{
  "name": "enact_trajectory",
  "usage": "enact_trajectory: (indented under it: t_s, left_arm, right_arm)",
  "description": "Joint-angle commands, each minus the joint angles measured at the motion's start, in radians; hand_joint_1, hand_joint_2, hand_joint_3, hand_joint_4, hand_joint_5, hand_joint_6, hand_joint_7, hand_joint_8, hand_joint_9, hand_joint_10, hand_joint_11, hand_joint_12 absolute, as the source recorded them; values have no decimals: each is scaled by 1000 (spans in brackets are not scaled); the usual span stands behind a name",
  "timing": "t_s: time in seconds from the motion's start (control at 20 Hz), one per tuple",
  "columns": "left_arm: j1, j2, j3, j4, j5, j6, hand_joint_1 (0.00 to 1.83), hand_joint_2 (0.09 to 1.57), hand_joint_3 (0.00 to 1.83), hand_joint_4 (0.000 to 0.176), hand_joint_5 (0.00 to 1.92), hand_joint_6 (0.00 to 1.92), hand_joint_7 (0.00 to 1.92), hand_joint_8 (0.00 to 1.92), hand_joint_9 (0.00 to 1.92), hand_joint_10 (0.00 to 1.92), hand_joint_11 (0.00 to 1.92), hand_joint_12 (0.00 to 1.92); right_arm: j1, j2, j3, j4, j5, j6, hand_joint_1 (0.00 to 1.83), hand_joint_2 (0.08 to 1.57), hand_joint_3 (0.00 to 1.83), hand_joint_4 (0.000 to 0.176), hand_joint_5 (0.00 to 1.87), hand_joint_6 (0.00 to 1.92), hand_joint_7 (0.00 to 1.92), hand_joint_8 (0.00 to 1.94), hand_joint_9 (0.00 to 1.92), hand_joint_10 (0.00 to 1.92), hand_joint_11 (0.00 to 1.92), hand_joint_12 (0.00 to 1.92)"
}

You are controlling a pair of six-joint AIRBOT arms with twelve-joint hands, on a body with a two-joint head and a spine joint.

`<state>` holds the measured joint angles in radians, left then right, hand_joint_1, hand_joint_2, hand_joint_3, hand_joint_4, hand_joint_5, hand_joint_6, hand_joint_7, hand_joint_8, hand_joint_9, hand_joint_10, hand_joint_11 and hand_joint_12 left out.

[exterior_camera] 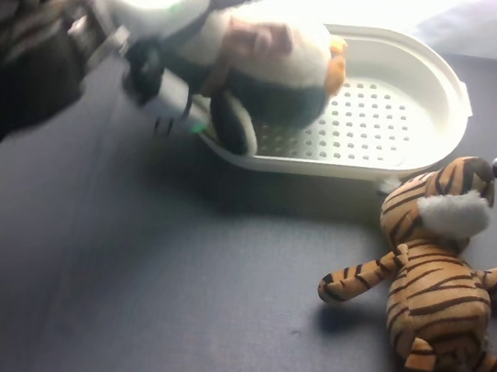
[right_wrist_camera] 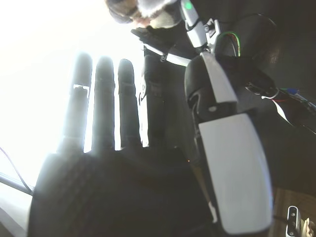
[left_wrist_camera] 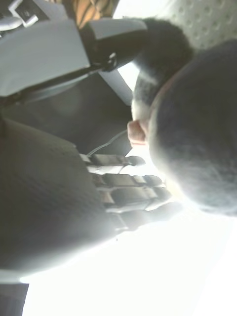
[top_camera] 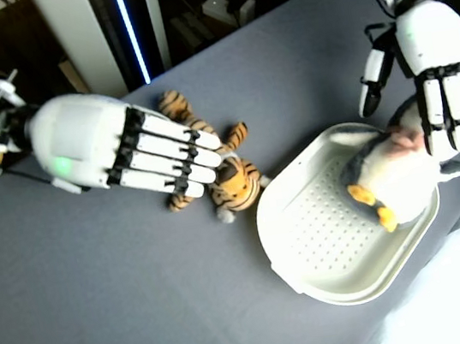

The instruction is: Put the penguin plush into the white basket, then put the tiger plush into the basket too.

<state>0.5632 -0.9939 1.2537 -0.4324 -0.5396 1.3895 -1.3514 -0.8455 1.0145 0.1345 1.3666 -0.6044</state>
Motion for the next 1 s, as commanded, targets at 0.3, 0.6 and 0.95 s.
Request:
enact_trajectory:
  t_s: [0.3,0.6,0.95]
  left_arm:
    - [219,202,-281,228,-632,-254,880,726,0,176,0,0,0,0,0,0,0,0]
    - [363,240,-352,254,-738,-347,794,731,0,176,0,0,0,0,0,0,0,0]
    - [426,243,-358,214,-769,-381,906,683,0,176,0,0,0,0,0,0,0,0]
  right_arm:
    - [53,19,-37,-160,159,23,836,1060,0,169,258,2,228,1,389,0,208,819]
    - [98,-13,-8,-264,-92,59,989,1026,0,127,310,0,246,0,375,5,243,645]
    - [200,-94,66,-382,-361,82,1226,1090,1,23,651,2,488,9,643,59,462,890]
